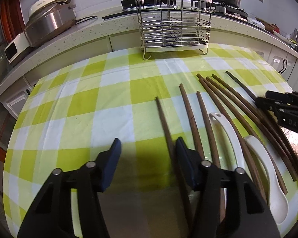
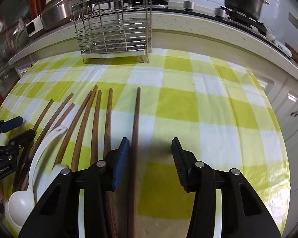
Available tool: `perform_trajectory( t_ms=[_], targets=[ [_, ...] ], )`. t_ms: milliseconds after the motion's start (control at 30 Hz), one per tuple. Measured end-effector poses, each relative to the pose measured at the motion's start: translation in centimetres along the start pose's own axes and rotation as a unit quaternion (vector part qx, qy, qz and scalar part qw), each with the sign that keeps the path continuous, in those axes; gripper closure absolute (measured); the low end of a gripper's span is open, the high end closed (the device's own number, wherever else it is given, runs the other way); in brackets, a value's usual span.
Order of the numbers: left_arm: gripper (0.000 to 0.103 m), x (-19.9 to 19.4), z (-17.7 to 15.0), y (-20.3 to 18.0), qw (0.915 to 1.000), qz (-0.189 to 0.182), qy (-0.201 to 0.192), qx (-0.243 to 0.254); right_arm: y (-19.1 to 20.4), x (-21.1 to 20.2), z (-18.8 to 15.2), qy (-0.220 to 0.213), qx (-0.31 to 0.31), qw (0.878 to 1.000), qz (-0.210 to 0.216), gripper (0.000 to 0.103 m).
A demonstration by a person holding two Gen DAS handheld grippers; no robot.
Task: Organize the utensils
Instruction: 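Lower the left and right tools onto one brown chopstick each, then close the left tool on a chopstick while the right tool grips another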
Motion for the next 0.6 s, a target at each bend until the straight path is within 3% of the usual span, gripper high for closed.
perform_trajectory(
  t_ms=[167, 233, 433, 500, 600],
  targets=[
    [0.055, -0.08, -0.02, -0.02, 1.0, 0.003, 0.0, -0.006, 0.38, 0.45, 0.58, 0.0, -0.009, 1.0, 0.008, 0.064],
    [0.059, -0.04, 0.0, 0.06, 0.9999, -0.005, 0.001, -0.013, 0.58, 0.49, 0.69, -0.001, -0.013, 1.0, 0.014, 0.07],
    [0.08, -0.09, 0.04, -0.36, 0.9997, -0.02, 0.001, -0.013, 0.91, 0.35, 0.66, -0.003, -0.022, 0.999, 0.024, 0.092],
    [0.094, -0.13, 0.04, -0.7, 0.9998, -0.018, 0.0, -0.006, 0.61, 0.25, 0.51, -0.003, -0.018, 0.999, 0.03, 0.093],
    [0.096, -0.14, 0.01, -0.62, 0.9997, -0.022, 0.0, -0.009, 0.31, -0.04, 0.04, -0.004, -0.017, 0.999, 0.029, 0.093]
  ],
)
Point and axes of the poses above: each gripper's, at about its wrist camera, not at the fingertips, and x roughly the way its jaws point, y to its left, z to its top, the point moved 1 cm from there along x, roughly the way its jaws point, and after that the axes turned 9 degrees about y, right-handed, at the moved point
